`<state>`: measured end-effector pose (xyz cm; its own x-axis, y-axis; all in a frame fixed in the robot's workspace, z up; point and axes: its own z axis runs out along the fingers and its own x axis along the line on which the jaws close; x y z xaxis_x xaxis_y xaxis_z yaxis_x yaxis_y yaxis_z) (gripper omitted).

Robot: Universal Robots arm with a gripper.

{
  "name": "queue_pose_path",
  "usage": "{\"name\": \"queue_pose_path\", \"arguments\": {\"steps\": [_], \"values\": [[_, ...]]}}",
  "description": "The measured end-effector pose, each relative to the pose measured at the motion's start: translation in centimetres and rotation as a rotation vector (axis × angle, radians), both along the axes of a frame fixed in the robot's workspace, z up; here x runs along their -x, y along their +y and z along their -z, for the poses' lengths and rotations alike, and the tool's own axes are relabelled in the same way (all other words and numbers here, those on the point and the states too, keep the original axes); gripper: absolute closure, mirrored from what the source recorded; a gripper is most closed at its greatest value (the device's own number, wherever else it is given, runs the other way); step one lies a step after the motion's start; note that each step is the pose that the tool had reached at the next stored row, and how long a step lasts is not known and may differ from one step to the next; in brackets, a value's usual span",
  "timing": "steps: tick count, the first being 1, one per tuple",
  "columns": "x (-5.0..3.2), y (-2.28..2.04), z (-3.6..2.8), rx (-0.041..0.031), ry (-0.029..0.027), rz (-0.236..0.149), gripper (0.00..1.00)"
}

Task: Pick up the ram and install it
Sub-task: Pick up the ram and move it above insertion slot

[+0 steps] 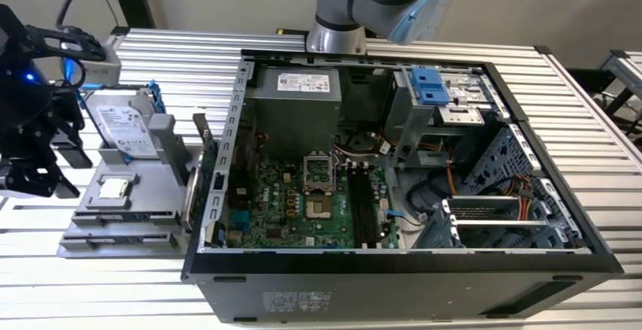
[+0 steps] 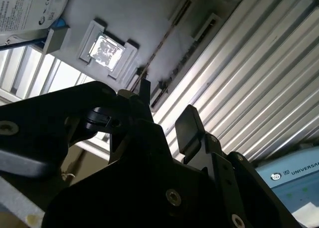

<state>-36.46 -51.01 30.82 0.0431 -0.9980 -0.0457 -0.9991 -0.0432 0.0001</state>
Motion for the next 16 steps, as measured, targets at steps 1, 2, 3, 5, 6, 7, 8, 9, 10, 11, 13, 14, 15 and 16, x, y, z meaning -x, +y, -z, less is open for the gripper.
{"name": "queue_pose_path", "arguments": {"steps": [1,2,3,5,6,7,8,9,10,11,13,14,15,16], "values": [[0.0,0.0,0.12,0.0,0.0,0.0,0.0],[0.01,0.0,0.26,0.0,0.0,0.0,0.0],[0.01,0.0,0.39,0.0,-0.0001,0.0,0.0],[0.02,0.0,0.66,0.0001,0.0001,0.0,0.0],[0.02,0.0,0.8,0.0001,0.0001,0.0,0.0],[0.02,0.0,0.94,0.0001,0.0,0.0,0.0],[0.02,0.0,1.06,0.0,0.0,0.0,0.0],[0.03,-0.01,1.18,0.0,0.0001,0.0,0.0],[0.03,-0.05,1.29,0.0001,0.0001,0.0,0.0],[0.03,-0.13,1.39,0.0002,0.0003,0.0,0.0],[0.03,-0.33,1.59,0.0,0.0,0.0,0.0],[0.03,-0.44,1.69,0.0,0.0,0.0,0.0],[0.02,-0.53,1.78,0.0,0.0,0.0,0.0],[0.02,-0.58,1.89,-0.0001,-0.0001,0.0,0.0]]}}
